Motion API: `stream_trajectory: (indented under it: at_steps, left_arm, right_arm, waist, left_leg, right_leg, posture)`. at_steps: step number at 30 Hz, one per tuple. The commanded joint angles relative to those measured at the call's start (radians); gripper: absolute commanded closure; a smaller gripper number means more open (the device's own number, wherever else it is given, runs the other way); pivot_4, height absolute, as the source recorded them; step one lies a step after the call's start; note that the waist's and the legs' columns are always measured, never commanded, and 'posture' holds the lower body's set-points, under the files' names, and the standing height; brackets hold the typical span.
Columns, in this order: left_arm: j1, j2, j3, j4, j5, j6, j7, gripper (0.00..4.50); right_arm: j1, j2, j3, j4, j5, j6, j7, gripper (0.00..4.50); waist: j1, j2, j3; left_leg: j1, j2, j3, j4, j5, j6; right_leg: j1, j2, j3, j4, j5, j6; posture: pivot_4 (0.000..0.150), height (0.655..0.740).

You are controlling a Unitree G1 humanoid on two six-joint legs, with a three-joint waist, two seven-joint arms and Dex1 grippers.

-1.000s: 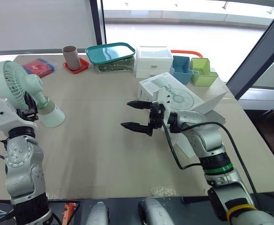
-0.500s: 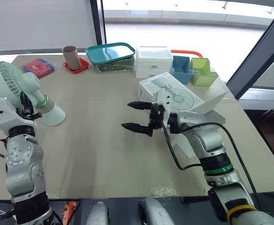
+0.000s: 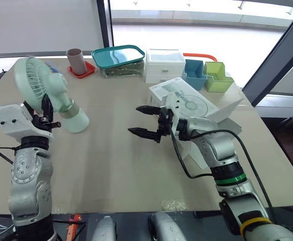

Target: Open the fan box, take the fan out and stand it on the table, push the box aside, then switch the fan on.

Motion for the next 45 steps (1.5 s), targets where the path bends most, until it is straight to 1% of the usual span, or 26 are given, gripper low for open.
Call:
stream_trajectory:
  at_steps: [1,7,9,15,25,31,41,42,44,45]
  left_arm:
    - [-0.005,0.027,-0.011,-0.112,-0.043,0.003,-0.037,2.89]
    - [-0.033,0.051,-0.040,-0.135,-0.111,0.038,-0.093,2.89]
    - [-0.049,0.058,-0.072,-0.140,-0.129,0.048,-0.121,2.89]
    - [-0.081,0.066,-0.112,-0.146,-0.181,0.077,-0.147,2.89]
    - [-0.082,0.071,-0.139,-0.118,-0.157,0.072,-0.167,2.89]
    - [-0.077,0.064,-0.165,-0.114,-0.142,0.071,-0.174,2.89]
    - [-0.084,0.063,-0.165,-0.094,-0.126,0.057,-0.185,2.89]
    - [-0.085,0.063,-0.166,-0.092,-0.122,0.056,-0.184,2.89]
    - [-0.085,0.062,-0.163,-0.092,-0.121,0.056,-0.184,2.89]
    - [-0.087,0.062,-0.162,-0.092,-0.118,0.057,-0.183,2.89]
  right_arm:
    - [-0.038,0.008,-0.021,-0.001,-0.004,-0.016,-0.013,0.00]
    - [-0.084,0.031,-0.011,0.039,-0.031,-0.017,-0.041,0.00]
    - [-0.106,0.047,0.000,0.060,-0.049,-0.018,-0.054,0.00]
    - [-0.149,0.079,0.028,0.121,-0.095,-0.027,-0.068,0.00]
    - [-0.219,0.139,0.018,0.213,-0.143,-0.021,-0.115,0.00]
    - [-0.234,0.155,0.016,0.207,-0.138,-0.001,-0.128,0.00]
    - [-0.263,0.194,0.029,0.230,-0.153,0.036,-0.157,0.00]
    - [-0.267,0.199,0.028,0.234,-0.153,0.038,-0.159,0.25]
    - [-0.274,0.207,0.027,0.240,-0.152,0.051,-0.164,0.91]
    - [-0.278,0.210,0.028,0.247,-0.157,0.050,-0.166,1.33]
  waist:
    - [0.000,0.000,0.000]
    - [-0.001,0.000,0.000]
    - [0.000,0.000,0.000]
    - [-0.001,0.000,0.000]
    - [0.000,0.000,0.000]
    - [-0.001,0.000,0.000]
    - [-0.001,0.000,0.000]
    - [-0.001,0.000,0.000]
    - [-0.001,0.000,0.000]
    - [-0.001,0.000,0.000]
  left_leg:
    - [0.000,0.000,0.000,0.000,0.000,0.000]
    - [0.000,0.000,0.000,0.000,0.000,0.000]
    - [0.000,0.000,0.000,0.000,0.000,0.000]
    - [0.000,0.000,0.000,0.000,0.000,0.000]
    - [-0.001,0.000,0.000,0.000,0.000,0.000]
    - [-0.001,0.000,0.000,0.000,0.000,0.000]
    - [-0.001,0.000,0.000,0.000,0.000,0.000]
    - [-0.001,0.000,0.000,0.000,0.000,0.000]
    - [-0.001,0.000,0.000,0.000,0.000,0.000]
    - [-0.001,0.000,0.000,0.000,0.000,0.000]
  right_leg:
    - [0.000,0.000,0.000,0.000,0.000,0.000]
    - [0.000,0.000,0.000,0.000,0.000,0.000]
    - [0.000,0.000,0.000,0.000,0.000,0.000]
    - [0.000,0.000,0.000,0.000,0.000,0.000]
    - [-0.001,0.000,0.000,0.000,0.000,0.000]
    - [-0.001,0.000,0.000,0.000,0.000,0.000]
    - [-0.001,0.000,0.000,0.000,0.000,0.000]
    - [-0.001,0.000,0.000,0.000,0.000,0.000]
    - [-0.001,0.000,0.000,0.000,0.000,0.000]
    - [-0.001,0.000,0.000,0.000,0.000,0.000]
  posture:
    - [0.150,0.7400]
    - [0.150,0.7400]
    - [0.150,0.7400]
    - [0.150,0.7400]
    - [0.150,0.7400]
    - [0.150,0.7400]
    - [0.150,0.7400]
    - [0.150,0.7400]
    - [0.150,0.7400]
    - [0.150,0.7400]
